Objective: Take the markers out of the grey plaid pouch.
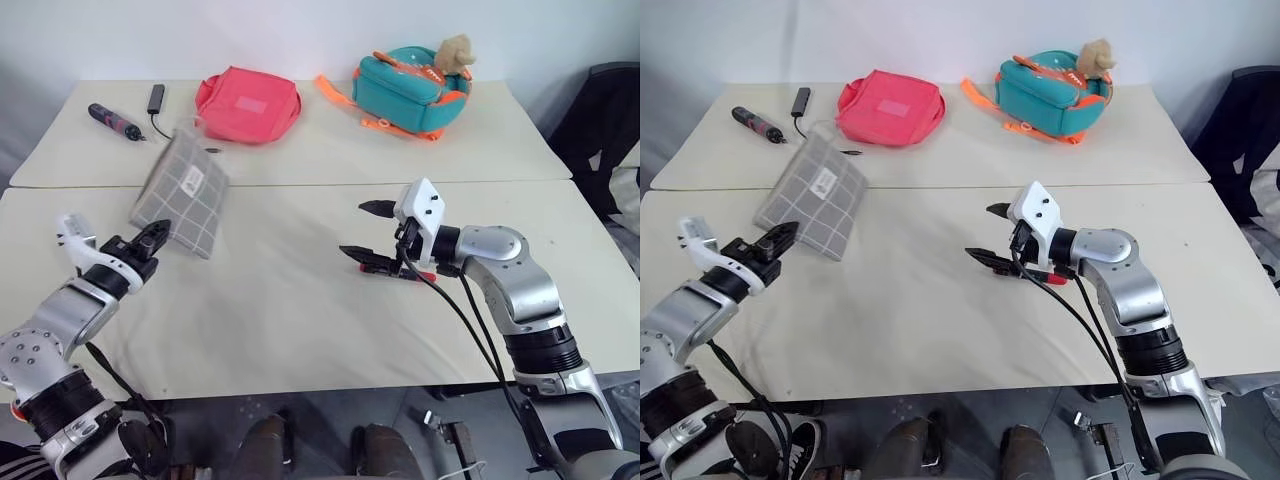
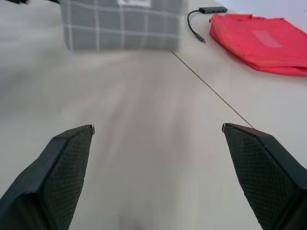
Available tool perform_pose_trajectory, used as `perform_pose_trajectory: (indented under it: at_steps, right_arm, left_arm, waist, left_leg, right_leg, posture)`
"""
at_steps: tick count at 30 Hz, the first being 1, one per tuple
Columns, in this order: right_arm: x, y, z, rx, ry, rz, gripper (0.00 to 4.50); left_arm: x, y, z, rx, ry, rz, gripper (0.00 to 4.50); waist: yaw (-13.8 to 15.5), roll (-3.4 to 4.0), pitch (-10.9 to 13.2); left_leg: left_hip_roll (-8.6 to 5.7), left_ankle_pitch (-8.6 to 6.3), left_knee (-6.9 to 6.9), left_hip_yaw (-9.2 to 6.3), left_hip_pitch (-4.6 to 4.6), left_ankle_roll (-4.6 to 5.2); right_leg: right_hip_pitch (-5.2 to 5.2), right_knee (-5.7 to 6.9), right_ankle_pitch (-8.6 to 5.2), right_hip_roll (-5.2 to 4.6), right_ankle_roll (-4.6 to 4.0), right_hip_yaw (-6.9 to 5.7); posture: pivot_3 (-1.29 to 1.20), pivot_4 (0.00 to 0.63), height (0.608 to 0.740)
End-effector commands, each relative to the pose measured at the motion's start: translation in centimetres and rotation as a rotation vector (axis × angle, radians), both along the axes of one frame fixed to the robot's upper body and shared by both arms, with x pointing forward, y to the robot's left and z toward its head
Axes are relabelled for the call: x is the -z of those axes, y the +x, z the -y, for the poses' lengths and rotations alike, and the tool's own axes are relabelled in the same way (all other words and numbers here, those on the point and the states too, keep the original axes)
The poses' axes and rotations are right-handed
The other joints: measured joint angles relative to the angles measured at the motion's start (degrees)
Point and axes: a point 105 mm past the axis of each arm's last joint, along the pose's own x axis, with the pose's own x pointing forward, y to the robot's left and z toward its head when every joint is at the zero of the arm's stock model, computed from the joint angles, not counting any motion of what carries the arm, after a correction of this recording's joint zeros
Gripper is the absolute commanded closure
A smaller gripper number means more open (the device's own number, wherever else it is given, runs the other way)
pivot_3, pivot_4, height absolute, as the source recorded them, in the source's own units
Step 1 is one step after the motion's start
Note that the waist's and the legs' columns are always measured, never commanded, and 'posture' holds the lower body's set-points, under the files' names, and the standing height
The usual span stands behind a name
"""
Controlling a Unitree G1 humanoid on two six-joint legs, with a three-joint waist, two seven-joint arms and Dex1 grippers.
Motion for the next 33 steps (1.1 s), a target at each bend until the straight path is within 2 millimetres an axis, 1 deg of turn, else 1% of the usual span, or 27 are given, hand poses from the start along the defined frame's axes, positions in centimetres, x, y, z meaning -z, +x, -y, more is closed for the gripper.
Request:
perform_pose_trajectory:
  at_steps: [1,3,6,7,8,10,12,13,14,15,16,18,19,21,23,24,25,27,28,30,31,32,33]
  right_arm:
    - [-1.0,-0.1,-0.4,-0.027,-0.002,0.051,0.0]
    - [-1.0,-0.1,-0.4,-0.027,0.003,0.05,0.0]
    - [-0.9,0.0,-0.4,-0.03,0.007,0.042,0.0]
    - [-0.9,-0.1,-0.4,-0.031,0.007,0.041,0.0]
    - [-0.8,-0.1,-0.4,-0.035,0.002,0.042,0.0]
    - [-1.0,-0.2,-0.3,-0.036,0.02,0.032,0.0]
    - [-1.4,-0.2,0.5,-0.027,0.056,0.011,0.0]
    - [-1.6,-0.3,1.0,-0.026,0.068,0.004,0.0]
    - [-2.1,-0.4,1.9,-0.018,0.108,-0.031,0.0]
    - [-2.5,-0.4,2.9,-0.008,0.136,-0.061,0.0]
    - [-2.5,-0.7,3.8,-0.009,0.139,-0.086,0.0]
    - [-2.3,-1.2,5.1,0.0,0.117,-0.112,0.0]
    - [-2.1,-1.3,5.6,0.02,0.1,-0.113,0.0]
    - [-1.9,-1.2,6.3,0.048,0.087,-0.111,0.0]
    - [-1.7,-0.7,8.6,0.156,0.101,-0.104,0.0]
    - [-1.7,-0.5,9.3,0.191,0.108,-0.101,0.0]
    - [-1.5,0.0,10.6,0.268,0.113,-0.078,0.0]
    - [-1.0,0.5,12.0,0.353,0.106,-0.051,0.0]
    - [-0.8,0.7,12.4,0.376,0.1,-0.045,0.0]
    - [-0.3,2.2,16.2,0.599,0.125,0.012,0.0]
    - [0.0,2.6,17.7,0.673,0.139,0.023,0.0]
    - [0.2,2.9,18.8,0.729,0.153,0.031,0.0]
    - [0.4,3.1,19.3,0.75,0.161,0.033,0.0]
  left_arm:
    - [0.9,-0.7,-0.9,-0.044,0.079,-0.054,3.04]
    - [0.0,-0.7,-0.7,-0.028,0.072,-0.007,2.43]
    - [-0.1,-0.8,-1.0,-0.041,0.098,-0.004,1.38]
    - [0.0,-0.9,-1.0,-0.034,0.135,-0.008,1.02]
    - [-0.1,-1.2,-0.7,-0.011,0.219,-0.006,0.71]
    - [-0.3,-1.9,0.6,0.072,0.412,0.005,0.04]
    - [-1.1,-2.7,2.3,0.174,0.594,0.047,0.01]
    - [-1.4,-3.0,2.9,0.208,0.649,0.069,0.01]
    - [-1.9,-3.3,3.4,0.249,0.74,0.096,0.01]
    - [-2.4,-3.5,3.6,0.267,0.775,0.123,0.01]
    - [-3.0,-3.7,3.5,0.273,0.763,0.149,0.01]
    - [-3.7,-4.2,3.3,0.281,0.798,0.204,0.01]
    - [-3.6,-4.4,3.1,0.285,0.781,0.208,0.01]
    - [-3.1,-4.8,2.9,0.291,0.855,0.207,0.01]
    - [-2.8,-6.0,4.0,0.352,0.932,0.277,0.01]
    - [-2.7,-6.4,4.3,0.37,0.948,0.299,0.01]
    - [-2.1,-6.9,4.5,0.385,0.97,0.313,0.01]
    - [-1.2,-7.4,4.6,0.403,1.001,0.327,0.01]
    - [-1.0,-7.5,4.7,0.412,1.013,0.335,0.01]
    - [0.1,-8.1,5.0,0.432,1.001,0.343,0.01]
    - [0.5,-8.2,5.1,0.436,0.999,0.346,0.01]
    - [0.7,-8.2,5.1,0.436,1.001,0.356,0.01]
    - [0.7,-8.2,5.1,0.434,1.005,0.365,0.01]
  waist:
    - [0.0,0.0,0.0]
    - [0.4,-0.03,0.0]
    - [0.6,-0.02,0.0]
    - [0.6,-0.02,0.0]
    - [0.6,-0.03,0.0]
    - [0.4,-0.05,0.0]
    - [0.4,-0.05,0.0]
    - [0.4,-0.04,0.0]
    - [0.6,-0.04,0.0]
    - [0.7,-0.03,0.0]
    - [0.8,0.01,0.0]
    - [0.9,0.04,0.0]
    - [0.8,0.04,0.0]
    - [0.5,0.04,0.0]
    - [0.0,0.04,0.0]
    - [0.0,0.04,0.0]
    - [0.1,0.04,0.0]
    - [0.2,0.08,0.0]
    - [0.3,0.09,0.0]
    - [0.5,0.09,0.0]
    - [0.5,0.09,0.0]
    - [0.6,0.09,0.0]
    - [0.7,0.09,0.0]
  left_leg:
    - [0.0,0.0,0.0,0.03,0.0,0.0]
    - [0.02,-0.01,-0.01,0.04,-0.01,-0.02]
    - [0.03,-0.01,-0.01,0.05,-0.01,-0.04]
    - [0.02,-0.02,-0.01,0.06,-0.01,-0.05]
    - [0.02,-0.02,-0.02,0.08,-0.01,-0.05]
    - [0.02,-0.04,-0.1,0.13,-0.02,-0.08]
    - [0.03,-0.04,-0.2,0.23,-0.03,-0.1]
    - [0.04,-0.04,-0.25,0.27,-0.03,-0.13]
    - [0.04,-0.04,-0.28,0.31,-0.04,-0.14]
    - [0.04,-0.03,-0.32,0.3,-0.04,-0.16]
    - [0.04,-0.03,-0.35,0.3,-0.05,-0.17]
    - [0.02,-0.04,-0.39,0.31,-0.08,-0.16]
    - [0.03,-0.06,-0.42,0.32,-0.08,-0.16]
    - [0.11,-0.07,-0.51,0.35,-0.08,-0.17]
    - [0.31,-0.1,-0.6,0.54,-0.06,-0.24]
    - [0.37,-0.09,-0.71,0.59,-0.06,-0.28]
    - [0.36,-0.09,-0.73,0.6,-0.06,-0.28]
    - [0.38,-0.08,-0.76,0.67,-0.07,-0.28]
    - [0.37,-0.08,-0.76,0.72,-0.06,-0.28]
    - [0.4,-0.08,-0.72,0.75,-0.07,-0.27]
    - [0.4,-0.09,-0.66,0.8,-0.07,-0.25]
    - [0.39,-0.08,-0.64,0.86,-0.07,-0.22]
    - [0.39,-0.07,-0.61,0.89,-0.08,-0.19]
  right_leg:
    - [-0.01,0.0,0.0,0.01,0.0,0.02]
    - [-0.04,0.01,0.0,0.03,0.0,0.02]
    - [-0.06,0.0,0.0,0.02,-0.01,0.03]
    - [-0.06,0.0,0.0,0.02,-0.01,0.05]
    - [-0.07,-0.01,0.0,0.02,-0.01,0.06]
    - [-0.13,-0.02,0.01,0.02,-0.02,0.09]
    - [-0.25,-0.02,0.01,0.04,-0.04,0.15]
    - [-0.29,-0.04,0.01,0.04,-0.06,0.18]
    - [-0.35,-0.03,0.01,0.04,-0.07,0.21]
    - [-0.36,-0.05,0.0,0.04,-0.09,0.21]
    - [-0.38,-0.1,0.01,0.02,-0.1,0.21]
    - [-0.41,-0.18,0.01,-0.06,-0.1,0.22]
    - [-0.41,-0.25,0.01,-0.11,-0.11,0.23]
    - [-0.4,-0.36,0.03,-0.15,-0.13,0.23]
    - [-0.45,-0.53,0.06,-0.09,-0.22,0.24]
    - [-0.45,-0.63,0.11,-0.05,-0.3,0.2]
    - [-0.49,-0.61,0.12,-0.05,-0.31,0.19]
    - [-0.57,-0.61,0.12,-0.05,-0.31,0.2]
    - [-0.58,-0.61,0.12,-0.05,-0.31,0.21]
    - [-0.59,-0.62,0.12,-0.05,-0.31,0.21]
    - [-0.58,-0.61,0.12,-0.05,-0.31,0.21]
    - [-0.6,-0.61,0.13,-0.05,-0.29,0.21]
    - [-0.6,-0.61,0.15,-0.06,-0.27,0.21]
  posture:
    - [0.0,0.15,0.74]
    - [0.0,0.15,0.74]
    - [0.0,0.15,0.74]
    - [0.0,0.15,0.74]
    - [0.0,0.15,0.74]
    - [0.0,0.15,0.74]
    - [0.0,0.15,0.74]
    - [0.0,0.15,0.74]
    - [0.0,0.15,0.74]
    - [0.0,0.15,0.74]
    - [0.0,0.15,0.74]
    - [0.0,0.15,0.74]
    - [0.0,0.15,0.74]
    - [0.0,0.15,0.74]
    - [0.0,0.15,0.74]
    - [0.0,0.15,0.74]
    - [0.0,0.15,0.74]
    - [0.0,0.15,0.74]
    - [0.0,0.15,0.74]
    - [0.0,0.15,0.74]
    - [0.0,0.15,0.74]
    - [0.0,0.15,0.74]
    - [0.0,0.15,0.74]
